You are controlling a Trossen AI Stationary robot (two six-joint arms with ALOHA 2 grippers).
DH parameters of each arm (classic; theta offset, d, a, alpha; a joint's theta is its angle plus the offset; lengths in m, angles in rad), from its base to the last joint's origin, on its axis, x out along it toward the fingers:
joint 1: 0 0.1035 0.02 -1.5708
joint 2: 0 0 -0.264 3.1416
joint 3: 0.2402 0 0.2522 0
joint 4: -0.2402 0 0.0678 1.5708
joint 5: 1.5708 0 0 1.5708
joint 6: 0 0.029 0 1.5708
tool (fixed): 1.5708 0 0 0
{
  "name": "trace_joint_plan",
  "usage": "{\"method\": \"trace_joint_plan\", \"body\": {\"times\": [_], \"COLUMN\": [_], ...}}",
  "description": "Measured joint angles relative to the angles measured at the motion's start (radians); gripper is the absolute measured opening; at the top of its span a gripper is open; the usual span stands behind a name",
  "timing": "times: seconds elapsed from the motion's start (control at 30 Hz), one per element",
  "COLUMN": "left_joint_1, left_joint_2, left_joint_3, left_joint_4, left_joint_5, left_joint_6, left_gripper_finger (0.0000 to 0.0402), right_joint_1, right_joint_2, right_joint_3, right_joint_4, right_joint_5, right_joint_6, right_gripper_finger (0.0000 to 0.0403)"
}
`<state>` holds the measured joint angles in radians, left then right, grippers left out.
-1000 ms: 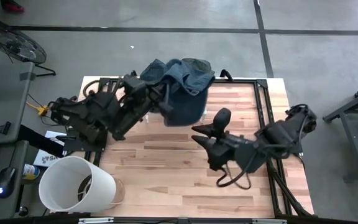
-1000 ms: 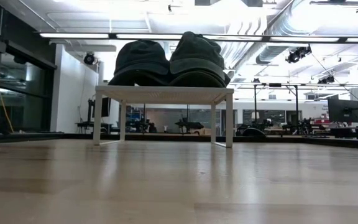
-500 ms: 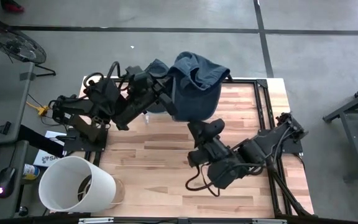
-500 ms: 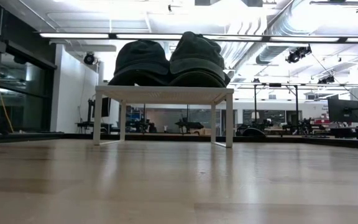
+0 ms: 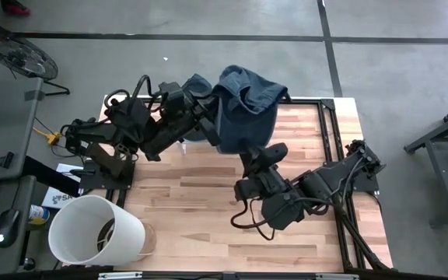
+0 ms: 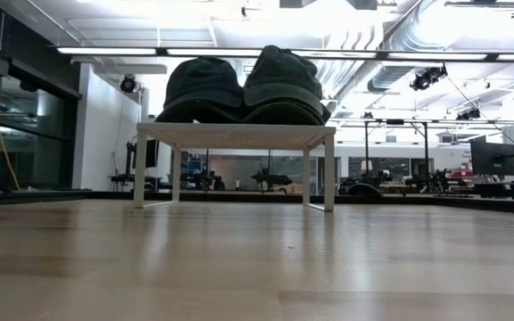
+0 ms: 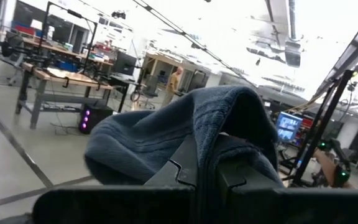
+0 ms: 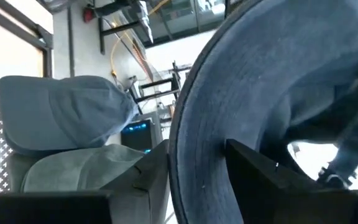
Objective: Pick & Place hat
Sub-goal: Stack the blue cap on top of the other blue cap on the shelf
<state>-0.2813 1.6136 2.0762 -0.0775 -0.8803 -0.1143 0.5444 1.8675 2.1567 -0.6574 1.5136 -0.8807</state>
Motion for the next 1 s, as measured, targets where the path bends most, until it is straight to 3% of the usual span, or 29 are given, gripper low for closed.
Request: {"method": "trace_joint_plan", "body": {"times": [0.2, 0.47, 1.0], "left_joint_1": [-0.006, -0.006, -0.006], "left_joint_2": [-0.001, -0.001, -0.001], "left_joint_3": [0.0, 0.0, 0.0], "left_joint_4": [-0.029, -0.064, -0.103], "left_joint_5": [-0.015, -0.024, -0.022], "left_joint_6": [-0.003, -0.003, 0.037], "left_gripper_finger": [0.0001, 0.0001, 0.0038], "right_joint_1": [0.007, 0.022, 0.022], "right_joint_2": [0.0, -0.007, -0.009], "right_joint_3": [0.0, 0.0, 0.0], "right_joint_4": [0.093, 0.149, 0.167], "right_joint_5": [0.018, 0.021, -0.014], "right_joint_6": [0.008, 0.009, 0.0], "right_gripper_finger": [0.0119, 0.0012, 0.0005]}}
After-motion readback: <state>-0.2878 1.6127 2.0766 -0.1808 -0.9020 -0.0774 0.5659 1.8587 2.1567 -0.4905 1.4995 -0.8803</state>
